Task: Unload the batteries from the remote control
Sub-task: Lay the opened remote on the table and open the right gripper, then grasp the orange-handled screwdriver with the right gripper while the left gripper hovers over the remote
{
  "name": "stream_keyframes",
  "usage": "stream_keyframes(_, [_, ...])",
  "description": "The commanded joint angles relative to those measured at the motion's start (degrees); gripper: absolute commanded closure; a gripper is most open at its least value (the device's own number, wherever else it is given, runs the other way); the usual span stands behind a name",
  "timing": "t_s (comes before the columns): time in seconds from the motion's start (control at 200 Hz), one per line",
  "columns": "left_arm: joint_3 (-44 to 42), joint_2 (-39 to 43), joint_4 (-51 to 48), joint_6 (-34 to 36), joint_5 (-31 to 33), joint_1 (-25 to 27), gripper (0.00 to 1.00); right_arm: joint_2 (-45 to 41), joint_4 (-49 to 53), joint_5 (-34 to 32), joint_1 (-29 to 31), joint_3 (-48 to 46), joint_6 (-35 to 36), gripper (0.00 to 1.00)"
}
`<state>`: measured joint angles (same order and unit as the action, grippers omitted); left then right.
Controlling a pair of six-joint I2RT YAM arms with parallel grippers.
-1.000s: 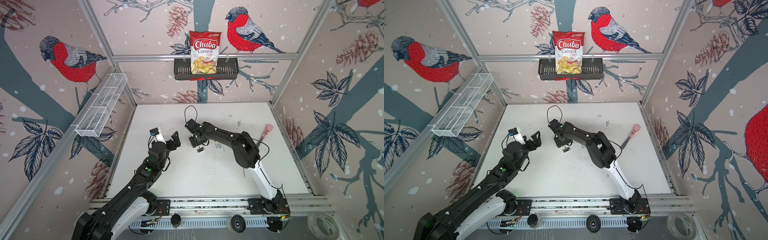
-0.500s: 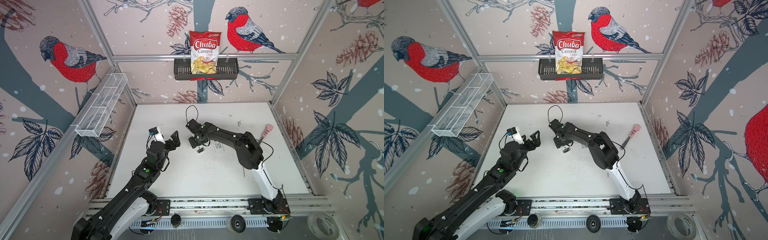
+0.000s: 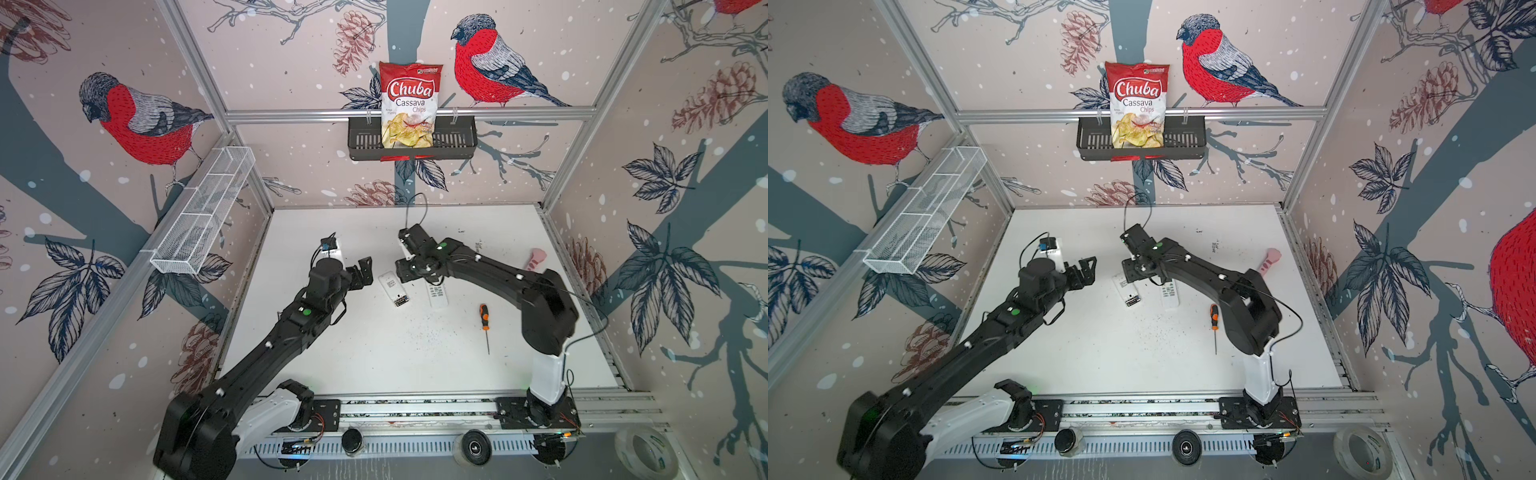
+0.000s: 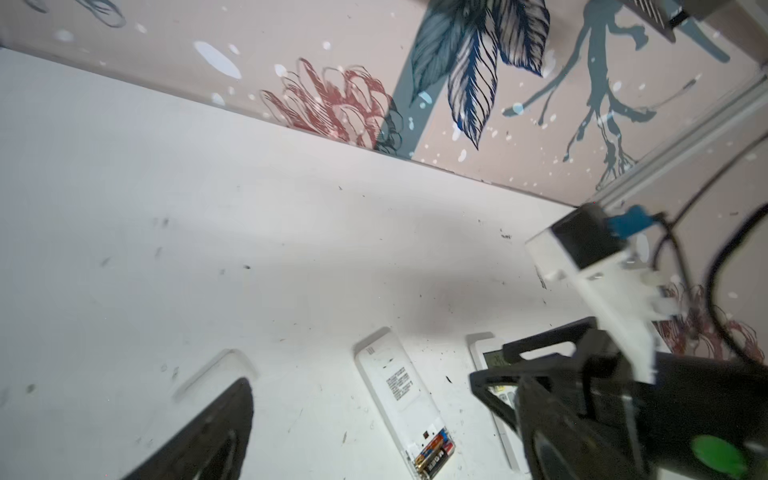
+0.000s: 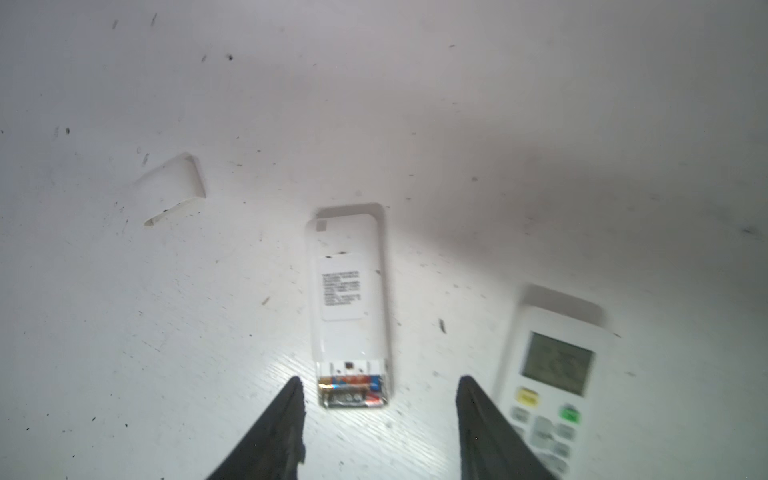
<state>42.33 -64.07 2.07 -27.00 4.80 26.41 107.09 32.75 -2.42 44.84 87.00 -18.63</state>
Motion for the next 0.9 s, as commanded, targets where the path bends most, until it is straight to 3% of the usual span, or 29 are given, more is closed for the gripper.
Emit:
stream_keyframes(0.0, [6.49, -6.93, -7.64, 4.75, -9.83, -0.05, 0.03, -7.69, -3.4, -1.12, -4.16, -6.56, -2.43, 0.43])
stream_keyframes(0.12, [13.92, -13.52, -14.38, 8.72, -10.91, 0.22, 0.03, -17.71, -7.05, -1.06, -10.6, -16.98, -4.48, 0.51])
stream_keyframes(0.22, [19.17, -17.05, -19.0, 12.07, -9.72, 0.3, 0.04, -25.25, -12.2, 2.87, -17.76, -26.38, -6.93, 0.58])
stream_keyframes(0.35, [23.88, -21.35, -23.82, 16.22, -9.64, 0.3, 0.06, -29.55, -14.26, 5.2, -24.05, -32.46, -8.01, 0.62])
stream_keyframes(0.625, [28.71, -30.21, -30.31, 21.25, -10.11, 0.96, 0.12, -26.38, -10.78, 0.18, -25.67, -36.05, -5.96, 0.62])
stream_keyframes(0.896, [28.65, -32.22, -30.67, 18.85, -7.24, 3.79, 0.11, -22.22, -6.23, -4.02, -24.64, -36.57, -4.47, 0.62])
